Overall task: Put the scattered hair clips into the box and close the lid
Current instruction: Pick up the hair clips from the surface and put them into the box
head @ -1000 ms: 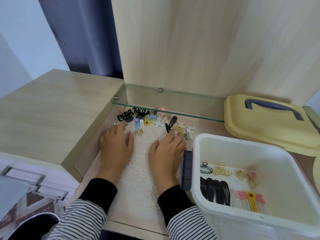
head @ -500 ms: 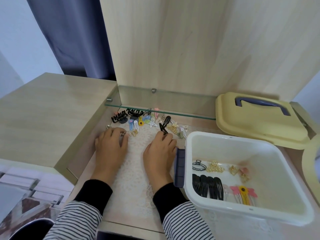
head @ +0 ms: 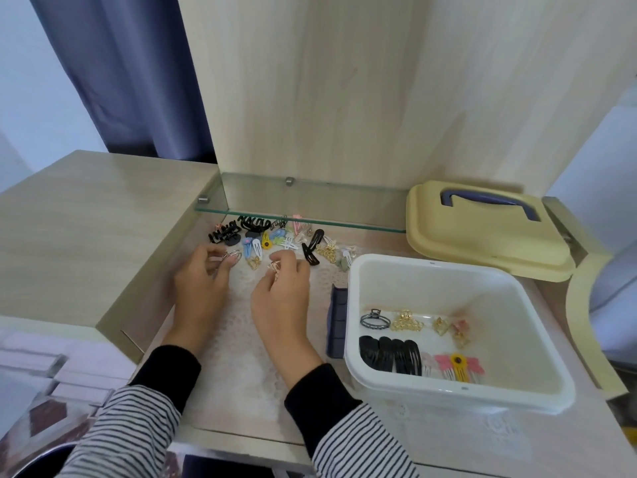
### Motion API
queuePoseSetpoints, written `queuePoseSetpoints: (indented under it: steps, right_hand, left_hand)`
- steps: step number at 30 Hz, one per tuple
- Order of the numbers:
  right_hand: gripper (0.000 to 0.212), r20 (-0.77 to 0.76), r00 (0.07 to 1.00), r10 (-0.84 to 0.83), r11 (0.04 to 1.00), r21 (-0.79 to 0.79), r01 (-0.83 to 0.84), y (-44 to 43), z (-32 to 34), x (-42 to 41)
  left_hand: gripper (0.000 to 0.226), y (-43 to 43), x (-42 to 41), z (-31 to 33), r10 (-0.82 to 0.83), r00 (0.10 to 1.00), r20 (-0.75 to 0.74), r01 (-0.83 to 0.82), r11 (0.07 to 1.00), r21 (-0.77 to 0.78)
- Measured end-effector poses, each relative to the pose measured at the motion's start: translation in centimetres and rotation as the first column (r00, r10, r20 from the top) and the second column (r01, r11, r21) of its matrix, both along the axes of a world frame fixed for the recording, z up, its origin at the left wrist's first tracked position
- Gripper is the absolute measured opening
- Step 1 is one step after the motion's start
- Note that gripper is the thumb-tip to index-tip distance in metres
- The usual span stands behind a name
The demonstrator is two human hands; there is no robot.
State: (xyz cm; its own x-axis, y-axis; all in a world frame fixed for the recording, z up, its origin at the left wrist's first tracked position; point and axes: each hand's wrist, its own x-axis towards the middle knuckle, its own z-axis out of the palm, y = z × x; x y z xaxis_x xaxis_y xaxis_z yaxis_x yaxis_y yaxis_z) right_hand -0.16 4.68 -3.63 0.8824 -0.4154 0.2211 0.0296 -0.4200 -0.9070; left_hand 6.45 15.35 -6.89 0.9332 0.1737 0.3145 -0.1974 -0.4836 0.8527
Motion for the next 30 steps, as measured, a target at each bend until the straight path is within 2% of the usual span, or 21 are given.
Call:
queuePoseSetpoints:
  steps: [2,4,7,10,12,16,18,23,26,30]
  right_hand:
    - [0.022,0.000,0.998,0.067,0.967,0.245,-0.065,0.0,2.0,-0.9]
    - [0.021,0.011,0.993,0.117,0.904,0.413,-0.111,-0.1,4.0,-1.7]
    - [0.023,0.044,0.985,0.170,0.841,0.514,-0.168,-0.6,6.4,-2.7]
    - [0.013,0.116,0.981,0.153,0.819,0.540,-0.192,-1.8,8.7,-3.5]
    - [0.010,0.139,0.981,0.137,0.860,0.474,-0.187,-3.4,9.7,-4.0]
    - [0.010,0.158,0.980,0.124,0.943,0.290,-0.166,-8.2,11.3,-4.4]
    - [0.009,0.158,0.980,0.120,0.975,0.166,-0.146,-11.3,11.8,-4.6]
    - [0.008,-0.028,0.983,0.180,0.981,-0.064,-0.182,-19.1,11.8,-6.2]
    - [0.005,-0.228,0.951,0.207,0.929,-0.258,-0.264,-23.0,11.9,-7.3]
    - [0.008,-0.501,0.837,0.222,0.763,-0.446,-0.469,-25.3,11.2,-8.4]
  left_hand:
    - [0.009,-0.2,-0.2,0.5,0.003,1.000,0.006,-0.003,1.000,-0.017]
    - [0.008,-0.7,-0.4,1.2,-0.002,1.000,0.017,0.003,0.998,-0.062]
    - [0.006,-2.0,-0.6,2.5,-0.053,0.996,0.067,0.063,0.985,-0.158]
    - [0.027,-3.5,-1.4,4.4,-0.145,0.987,0.067,0.157,0.963,-0.218]
    - [0.033,-4.9,-2.1,6.0,-0.201,0.976,0.080,0.215,0.944,-0.252]
    - [0.004,-8.1,-3.6,9.4,-0.260,0.959,0.114,0.279,0.936,-0.216]
    - [0.008,-9.7,-4.5,10.7,-0.318,0.942,0.110,0.334,0.924,-0.185]
    - [0.006,-13.1,-6.3,11.9,-0.513,0.858,-0.032,0.510,0.858,-0.066]
    - [0.005,-14.6,-6.8,11.7,-0.582,0.809,-0.081,0.588,0.798,0.129]
    - [0.005,-16.7,-7.1,11.2,-0.652,0.731,-0.203,0.669,0.625,0.402]
